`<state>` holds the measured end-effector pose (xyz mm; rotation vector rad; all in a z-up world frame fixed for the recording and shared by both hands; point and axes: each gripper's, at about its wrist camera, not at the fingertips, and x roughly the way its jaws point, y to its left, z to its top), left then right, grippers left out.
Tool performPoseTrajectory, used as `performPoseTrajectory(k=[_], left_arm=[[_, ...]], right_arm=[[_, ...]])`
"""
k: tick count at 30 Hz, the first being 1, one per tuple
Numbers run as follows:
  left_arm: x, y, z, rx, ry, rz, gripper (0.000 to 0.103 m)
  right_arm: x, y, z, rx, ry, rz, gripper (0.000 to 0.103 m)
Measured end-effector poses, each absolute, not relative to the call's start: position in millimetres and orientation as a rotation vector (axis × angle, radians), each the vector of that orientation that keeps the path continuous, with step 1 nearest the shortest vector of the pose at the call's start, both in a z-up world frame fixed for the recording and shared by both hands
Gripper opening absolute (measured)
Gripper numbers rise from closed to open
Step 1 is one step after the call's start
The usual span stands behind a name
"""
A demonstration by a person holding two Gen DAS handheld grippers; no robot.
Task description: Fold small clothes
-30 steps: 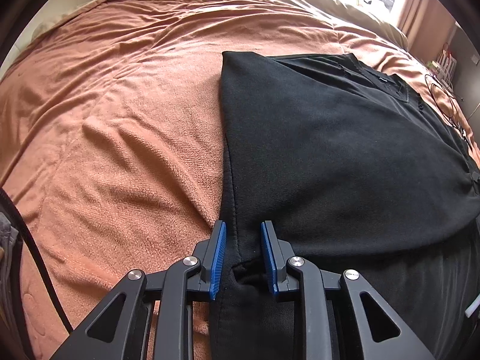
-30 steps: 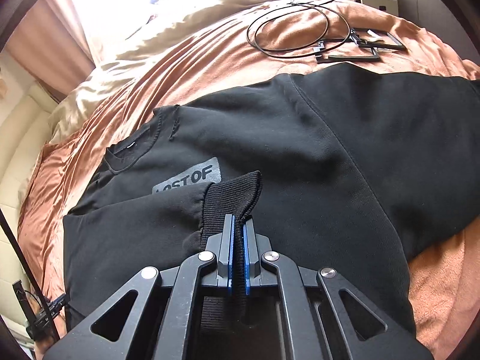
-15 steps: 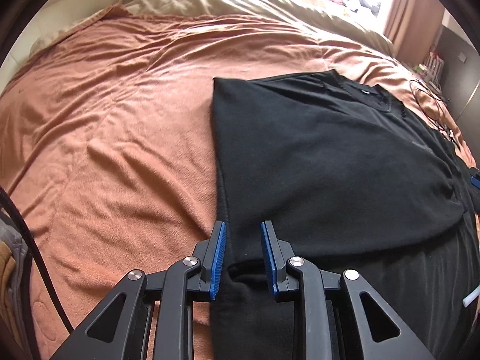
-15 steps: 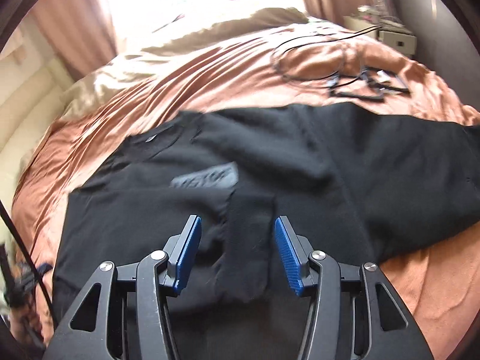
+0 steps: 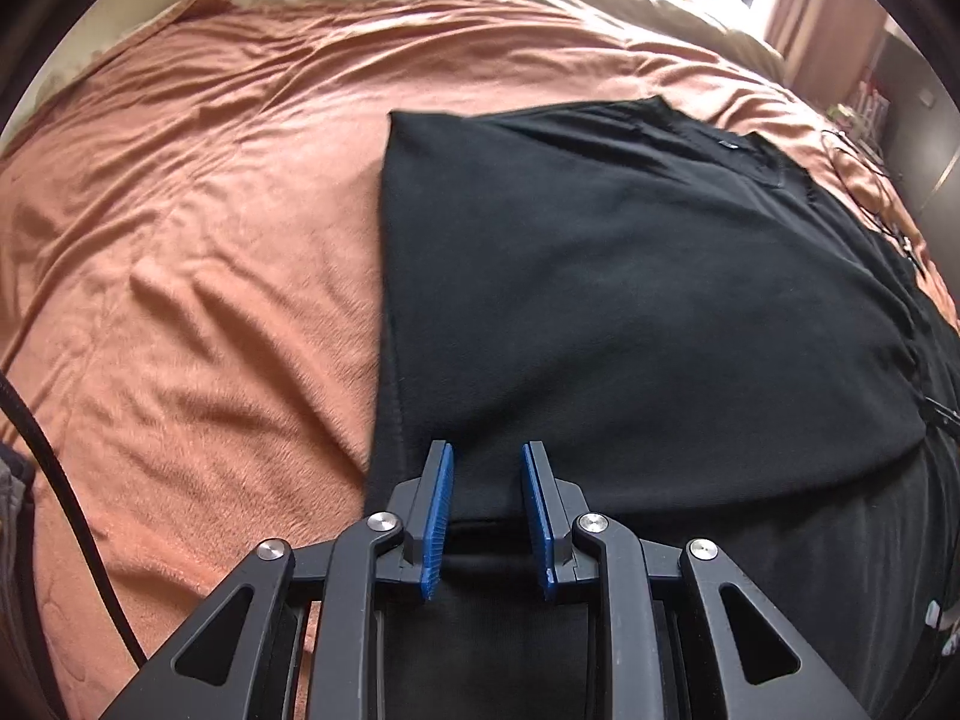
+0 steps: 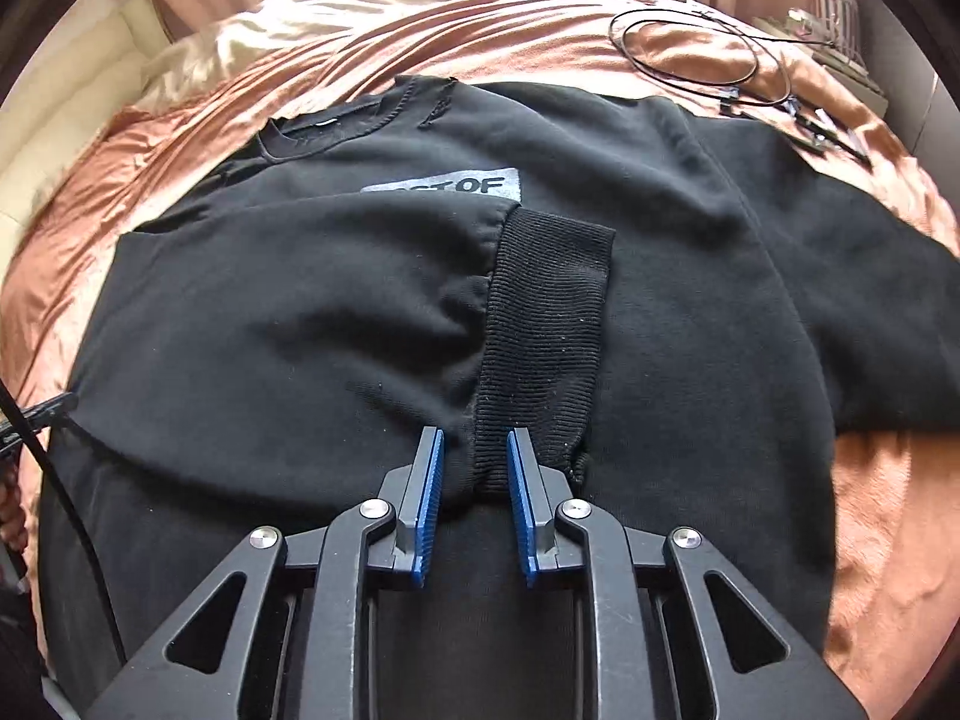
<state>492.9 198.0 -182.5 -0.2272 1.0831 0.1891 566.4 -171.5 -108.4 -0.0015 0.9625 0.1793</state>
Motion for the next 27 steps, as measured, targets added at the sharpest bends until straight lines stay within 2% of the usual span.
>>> performPoseTrajectory(k=[10,12,13,14,16,19,21,24,27], left_arm=[[467,189,-140,-0.258,1.032,0.154,0.026],[462,182,-126,-0.265,1.015,0.132,0.026],[459,177,-119,-0.261,1.009,0.124,0.026],[456,172,-112,-0.256,1.004,0.117,0.026],[449,162,-97,-0.256,0.990,0.100,0.027],[436,147,-74,-0.264,0.962,0.079,0.043],[428,138,-59,-0.260,0.938,0.077,0.063],[414,121,-38,-0.258,0.904,0.062,0.074],[401,104,-21,-0.263,0.889,0.033,0.081]], right_arm=[[513,-189,-55,0.110,0.919,0.195,0.022],[499,-198,-43,0.138,0.903,0.197,0.037],[489,-201,-37,0.148,0.890,0.193,0.050],[480,-204,-30,0.152,0.874,0.188,0.057],[459,-211,-22,0.160,0.858,0.187,0.059],[430,-219,-14,0.191,0.859,0.178,0.065],[411,-228,-8,0.223,0.851,0.162,0.072],[385,-241,-1,0.279,0.839,0.155,0.077],[358,-255,5,0.329,0.814,0.142,0.082]])
